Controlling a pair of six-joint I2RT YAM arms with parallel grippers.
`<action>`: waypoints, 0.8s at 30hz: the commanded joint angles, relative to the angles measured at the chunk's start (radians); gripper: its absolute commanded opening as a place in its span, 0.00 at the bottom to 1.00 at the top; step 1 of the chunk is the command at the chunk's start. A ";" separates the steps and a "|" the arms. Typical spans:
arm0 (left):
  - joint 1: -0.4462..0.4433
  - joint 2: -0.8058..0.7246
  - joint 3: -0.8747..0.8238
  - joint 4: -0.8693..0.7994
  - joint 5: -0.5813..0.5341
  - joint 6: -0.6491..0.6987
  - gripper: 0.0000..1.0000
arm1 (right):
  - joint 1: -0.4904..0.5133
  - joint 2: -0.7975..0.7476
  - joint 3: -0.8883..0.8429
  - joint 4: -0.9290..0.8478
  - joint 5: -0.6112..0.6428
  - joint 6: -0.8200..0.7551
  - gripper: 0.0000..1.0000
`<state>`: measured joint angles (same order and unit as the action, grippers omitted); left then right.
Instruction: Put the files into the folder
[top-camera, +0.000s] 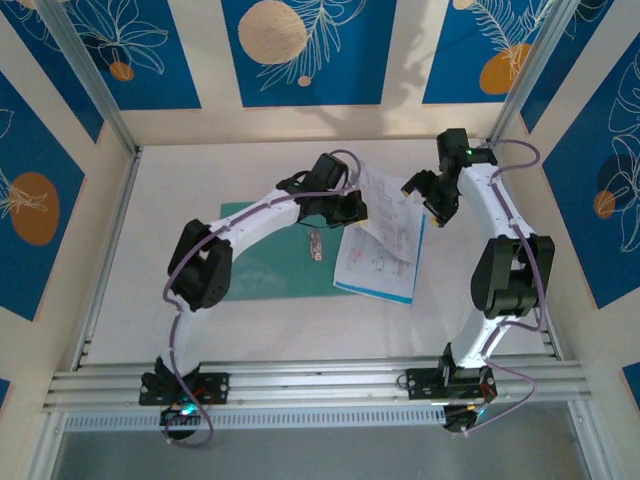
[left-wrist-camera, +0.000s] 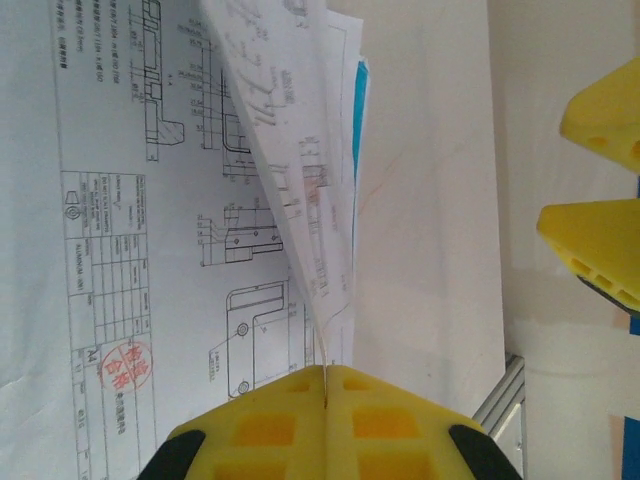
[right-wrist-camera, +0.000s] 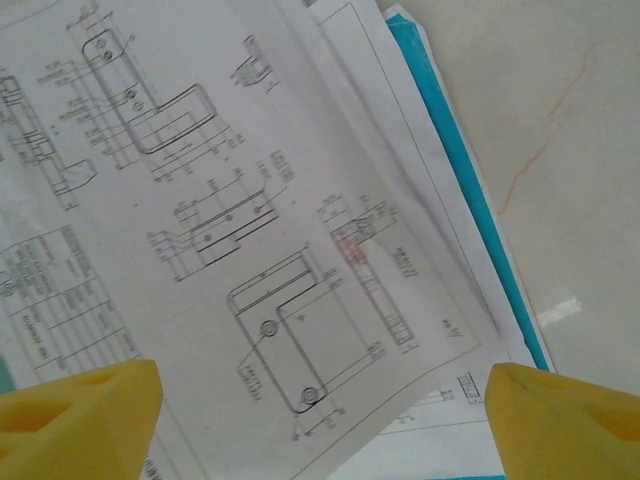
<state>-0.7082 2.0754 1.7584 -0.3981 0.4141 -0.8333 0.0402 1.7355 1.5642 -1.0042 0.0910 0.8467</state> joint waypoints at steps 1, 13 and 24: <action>0.049 -0.097 -0.104 0.043 -0.009 -0.028 0.00 | 0.010 -0.056 -0.040 -0.010 0.012 -0.010 0.84; 0.176 -0.346 -0.484 0.049 -0.035 -0.011 0.00 | 0.078 -0.044 -0.095 0.026 -0.082 -0.055 0.81; 0.236 -0.489 -0.674 -0.043 -0.092 0.043 0.00 | 0.158 0.038 -0.100 0.077 -0.187 -0.081 0.80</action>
<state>-0.4862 1.6211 1.1091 -0.3847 0.3592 -0.8288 0.1818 1.7424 1.4761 -0.9497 -0.0170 0.7853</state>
